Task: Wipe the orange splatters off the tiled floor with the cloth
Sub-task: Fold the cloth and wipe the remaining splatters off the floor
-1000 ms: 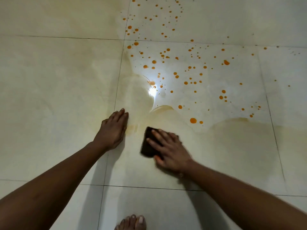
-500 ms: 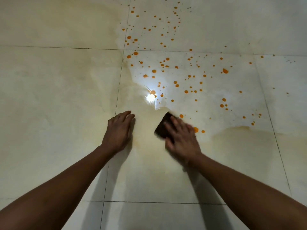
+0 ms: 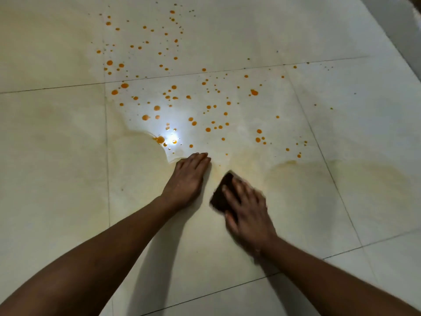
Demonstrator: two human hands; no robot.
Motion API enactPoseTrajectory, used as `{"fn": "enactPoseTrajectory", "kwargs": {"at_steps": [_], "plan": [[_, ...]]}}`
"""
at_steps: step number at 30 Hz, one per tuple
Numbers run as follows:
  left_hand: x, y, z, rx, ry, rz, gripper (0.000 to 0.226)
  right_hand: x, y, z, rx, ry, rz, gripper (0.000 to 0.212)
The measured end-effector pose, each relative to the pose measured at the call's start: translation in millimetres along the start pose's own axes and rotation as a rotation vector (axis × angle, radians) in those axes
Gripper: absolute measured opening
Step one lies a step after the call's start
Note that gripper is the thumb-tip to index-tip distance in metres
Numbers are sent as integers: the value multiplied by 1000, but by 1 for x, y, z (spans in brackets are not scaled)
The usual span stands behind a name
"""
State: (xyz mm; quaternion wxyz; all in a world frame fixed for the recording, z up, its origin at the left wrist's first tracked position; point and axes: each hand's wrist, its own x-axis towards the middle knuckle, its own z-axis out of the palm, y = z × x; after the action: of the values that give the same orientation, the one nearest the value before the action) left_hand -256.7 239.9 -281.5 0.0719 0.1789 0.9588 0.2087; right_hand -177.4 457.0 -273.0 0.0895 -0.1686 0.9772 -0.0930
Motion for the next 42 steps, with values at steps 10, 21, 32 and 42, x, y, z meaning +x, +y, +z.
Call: {"fn": "enactPoseTrajectory", "kwargs": {"at_steps": [10,21,32,42], "plan": [[-2,-11,20,-97,69,6,53,66,-15,2,13,76,124,64],[-2,-13,23,-121,126,40,53,106,0,-8,-16,73,167,64],[-3,-9,15,-104,74,13,56,122,11,-13,-7,61,229,64],[106,66,3,119,-110,429,56,93,124,-38,-16,66,545,66]]}}
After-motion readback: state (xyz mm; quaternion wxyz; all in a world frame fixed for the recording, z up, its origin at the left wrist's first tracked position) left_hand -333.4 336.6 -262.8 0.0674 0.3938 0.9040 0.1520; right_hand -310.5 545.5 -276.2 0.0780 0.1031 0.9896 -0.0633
